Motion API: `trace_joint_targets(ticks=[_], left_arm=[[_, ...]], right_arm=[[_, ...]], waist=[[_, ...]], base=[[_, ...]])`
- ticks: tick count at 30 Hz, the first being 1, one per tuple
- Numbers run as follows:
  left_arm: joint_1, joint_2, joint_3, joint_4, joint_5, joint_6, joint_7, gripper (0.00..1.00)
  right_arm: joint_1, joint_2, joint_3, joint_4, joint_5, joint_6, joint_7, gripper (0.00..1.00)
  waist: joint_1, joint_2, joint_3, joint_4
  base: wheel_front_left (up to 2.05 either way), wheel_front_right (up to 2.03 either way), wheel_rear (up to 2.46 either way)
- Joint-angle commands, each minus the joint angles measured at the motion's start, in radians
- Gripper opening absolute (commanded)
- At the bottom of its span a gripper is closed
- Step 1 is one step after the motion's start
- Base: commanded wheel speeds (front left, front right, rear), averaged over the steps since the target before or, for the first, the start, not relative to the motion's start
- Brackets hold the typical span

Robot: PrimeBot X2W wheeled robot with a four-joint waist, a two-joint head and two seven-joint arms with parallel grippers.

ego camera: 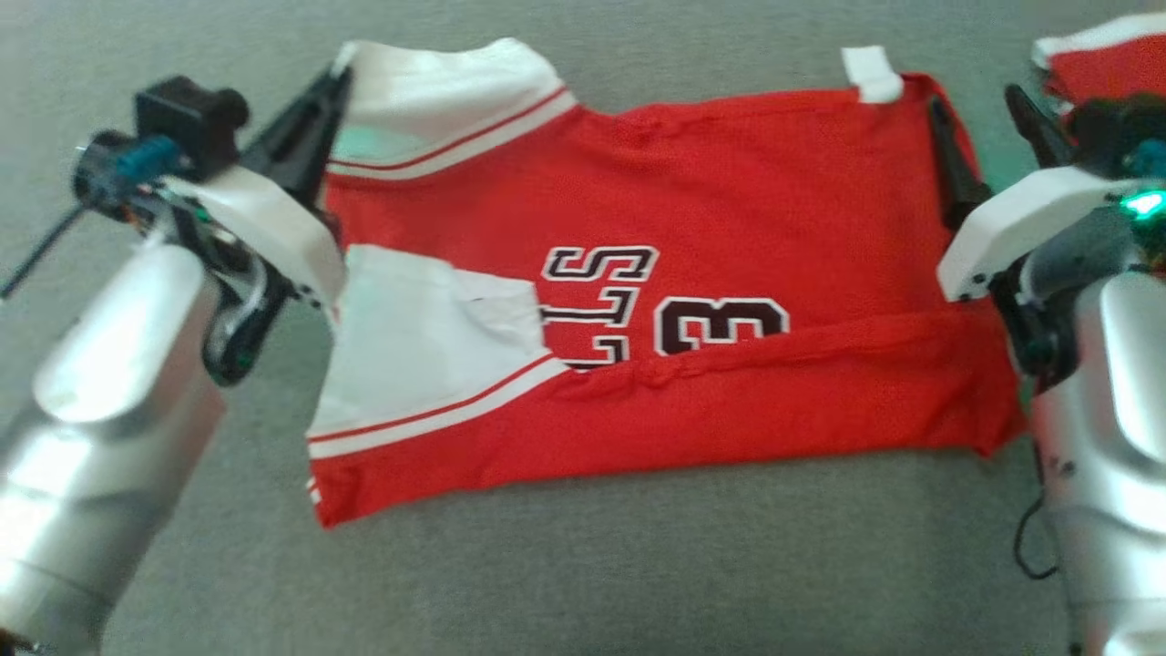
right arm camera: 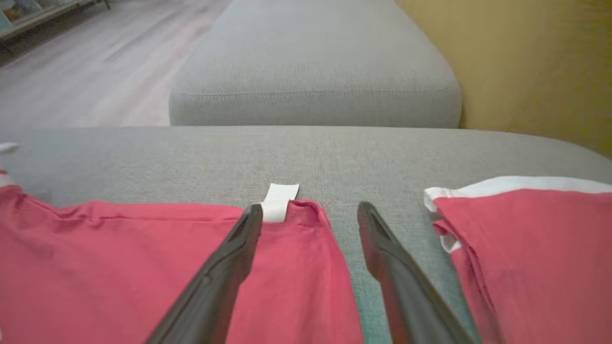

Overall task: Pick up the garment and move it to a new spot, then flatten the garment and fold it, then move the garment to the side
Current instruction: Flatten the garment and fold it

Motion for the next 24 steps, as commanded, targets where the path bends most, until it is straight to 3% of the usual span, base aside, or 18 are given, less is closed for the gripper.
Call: trace_joint_targets(ticks=[1,6,15,16,17,18,24], left_arm=[[-0.024,0.043,0.033,-0.056,-0.003,0.013,0.005,0.00],[0.023,0.065,0.003,-0.213,0.002,0.032,0.056,0.00],[0.034,0.085,0.003,-0.313,-0.003,0.061,0.091,0.00],[0.033,0.087,0.004,-0.317,-0.004,0.064,0.093,0.00],[0.031,0.088,0.006,-0.319,-0.004,0.067,0.094,0.00],[0.030,0.090,0.009,-0.319,-0.006,0.071,0.095,0.00],[0.015,0.106,0.043,-0.279,-0.013,0.104,0.083,0.00]], right_arm=[[-0.040,-0.015,0.014,-0.005,0.007,-0.001,0.031,1.00],[-0.150,-0.078,0.018,0.154,-0.002,-0.001,0.107,1.00],[-0.270,-0.087,0.014,0.350,-0.019,-0.001,0.147,1.00],[-0.280,-0.085,0.021,0.372,-0.015,-0.001,0.160,0.95],[-0.291,-0.084,0.031,0.392,-0.009,-0.001,0.172,0.38],[-0.302,-0.085,0.042,0.408,-0.003,-0.001,0.179,0.00],[-0.367,-0.078,0.044,0.430,0.083,-0.001,0.113,0.00]], waist=[[0.0001,0.0000,0.005,0.043],[0.0001,0.0000,0.045,0.089],[0.0001,0.0000,0.088,0.107],[0.0001,0.0000,0.091,0.106],[0.0001,0.0000,0.093,0.105],[0.0001,0.0000,0.095,0.102],[0.0001,0.0000,0.087,0.074]], base=[[0.00,0.00,0.00],[0.00,0.00,0.00],[0.00,0.00,0.00],[0.00,0.00,0.00],[0.00,0.00,0.00],[0.00,0.00,0.00],[0.00,0.00,0.00]])
